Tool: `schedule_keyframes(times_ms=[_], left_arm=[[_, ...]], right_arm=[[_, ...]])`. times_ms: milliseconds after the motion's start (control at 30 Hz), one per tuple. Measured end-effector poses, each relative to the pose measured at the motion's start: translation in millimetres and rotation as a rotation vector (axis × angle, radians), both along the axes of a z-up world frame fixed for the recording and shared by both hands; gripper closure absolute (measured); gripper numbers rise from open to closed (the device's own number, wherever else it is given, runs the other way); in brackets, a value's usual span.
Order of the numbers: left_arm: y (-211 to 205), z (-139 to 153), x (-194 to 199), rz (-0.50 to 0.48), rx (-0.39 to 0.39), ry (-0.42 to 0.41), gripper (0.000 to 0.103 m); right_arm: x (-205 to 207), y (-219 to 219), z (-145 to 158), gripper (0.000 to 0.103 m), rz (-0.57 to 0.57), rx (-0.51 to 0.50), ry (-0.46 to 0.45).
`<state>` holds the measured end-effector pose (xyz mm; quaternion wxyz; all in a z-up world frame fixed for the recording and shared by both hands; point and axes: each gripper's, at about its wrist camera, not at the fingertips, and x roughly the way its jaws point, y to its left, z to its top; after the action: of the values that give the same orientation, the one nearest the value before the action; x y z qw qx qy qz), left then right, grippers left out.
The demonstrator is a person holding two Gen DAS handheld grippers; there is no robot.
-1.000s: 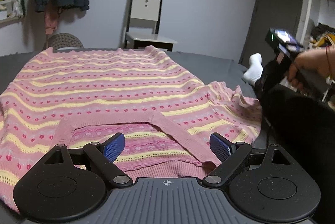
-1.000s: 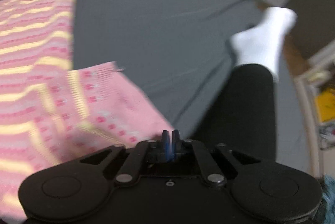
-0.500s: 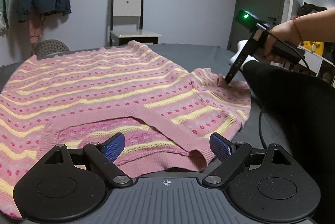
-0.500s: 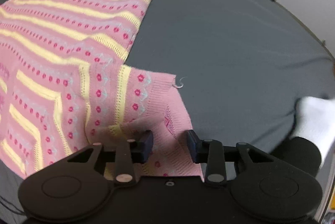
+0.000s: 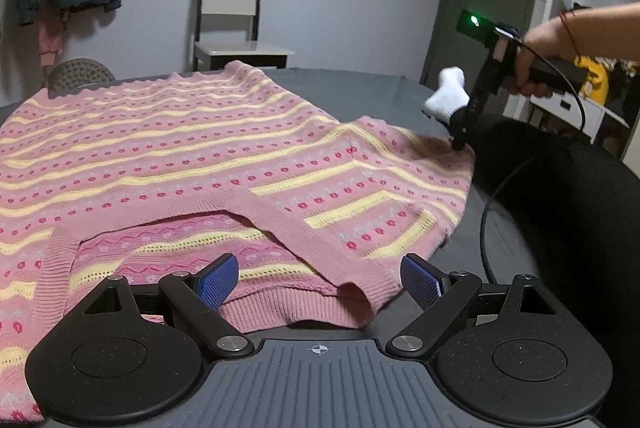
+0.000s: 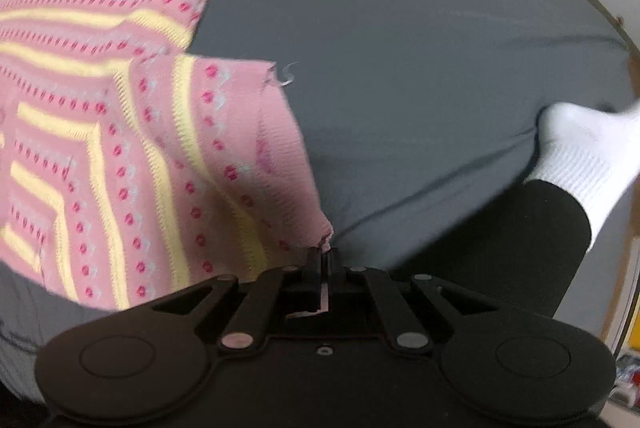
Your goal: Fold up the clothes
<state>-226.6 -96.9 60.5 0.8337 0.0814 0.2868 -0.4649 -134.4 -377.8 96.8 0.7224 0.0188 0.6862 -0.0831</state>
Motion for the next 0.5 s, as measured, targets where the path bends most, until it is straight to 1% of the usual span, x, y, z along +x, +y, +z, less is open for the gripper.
schedule_keyframes(times_ms=[33,67,100,133,200,267,300,400,467,500], left_arm=[[-0.6,-0.3,-1.7,-0.011,0.005,-0.003,0.014],[-1.1,-0.5,-3.3,-0.023,0.006,-0.004,0.014],[-1.6,-0.7,-4.8,-0.037,0.006,-0.004,0.014],[-2.2,-0.6,-6.2,-0.048,0.006,-0.003,0.014],[-4.0,-0.4,-9.1,-0.067,0.005,-0.003,0.014],[-6.3,-0.9,-12.2,-0.08,0.007,-0.007,0.014],[-7.0,-1.1,-13.1,-0.084,0.009,-0.009,0.014],[-7.3,-1.2,-14.7,-0.086,0.011,-0.01,0.014],[-5.6,-1.1,-14.6,-0.083,0.008,-0.008,0.014],[-4.8,-1.0,-14.1,-0.08,0.006,-0.006,0.014]], right_arm=[[2.0,3.1,1.2,0.089,0.017,0.005,0.009],[4.3,5.8,3.9,0.078,0.031,0.004,0.001],[7.3,7.9,9.8,0.069,0.039,-0.008,-0.041],[10.6,8.8,15.3,0.068,0.037,-0.015,-0.083],[18.6,6.0,24.0,0.068,-0.008,-0.01,-0.167],[25.0,1.7,28.4,0.068,-0.057,0.009,-0.247],[26.2,-2.1,28.9,0.069,-0.08,0.031,-0.269],[33.3,-3.1,17.0,0.069,-0.135,0.106,-0.292],[39.4,0.0,6.1,0.069,-0.158,0.129,-0.297],[44.5,4.9,-1.2,0.072,-0.167,0.136,-0.296]])
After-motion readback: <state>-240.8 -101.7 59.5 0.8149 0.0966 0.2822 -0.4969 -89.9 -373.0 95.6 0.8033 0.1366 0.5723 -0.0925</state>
